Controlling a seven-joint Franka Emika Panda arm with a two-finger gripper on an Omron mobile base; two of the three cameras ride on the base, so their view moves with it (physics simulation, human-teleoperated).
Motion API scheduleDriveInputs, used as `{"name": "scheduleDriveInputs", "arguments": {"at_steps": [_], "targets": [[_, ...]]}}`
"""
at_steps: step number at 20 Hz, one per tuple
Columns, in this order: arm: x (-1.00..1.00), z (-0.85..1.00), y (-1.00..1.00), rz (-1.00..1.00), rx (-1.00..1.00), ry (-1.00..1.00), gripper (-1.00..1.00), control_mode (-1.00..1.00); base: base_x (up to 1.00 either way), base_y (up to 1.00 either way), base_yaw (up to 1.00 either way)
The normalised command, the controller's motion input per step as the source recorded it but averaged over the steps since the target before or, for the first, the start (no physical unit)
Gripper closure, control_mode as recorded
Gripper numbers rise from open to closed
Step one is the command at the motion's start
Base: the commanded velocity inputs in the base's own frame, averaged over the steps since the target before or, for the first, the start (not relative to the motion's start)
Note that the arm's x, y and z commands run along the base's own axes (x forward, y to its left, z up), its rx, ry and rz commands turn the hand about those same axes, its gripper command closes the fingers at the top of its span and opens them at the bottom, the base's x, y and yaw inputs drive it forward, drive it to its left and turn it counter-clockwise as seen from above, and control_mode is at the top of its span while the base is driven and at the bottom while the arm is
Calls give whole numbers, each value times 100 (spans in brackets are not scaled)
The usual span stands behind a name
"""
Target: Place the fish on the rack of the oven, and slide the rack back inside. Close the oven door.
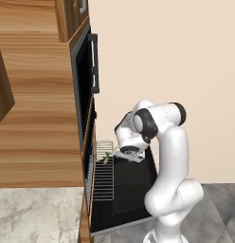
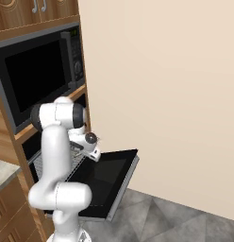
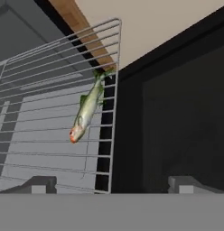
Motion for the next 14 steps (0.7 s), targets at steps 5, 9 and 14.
{"name": "scheduleDriveInputs", "arguments": {"at_steps": [5,9,14], "targets": [[-25,1,-83,-3,7,0,-100,-100,0,0,0],[-8,24,-18,-1,2,0,-100,-100,0,0,0],[-7,35,-3,-10,7,0,-100,-100,0,0,0]]}}
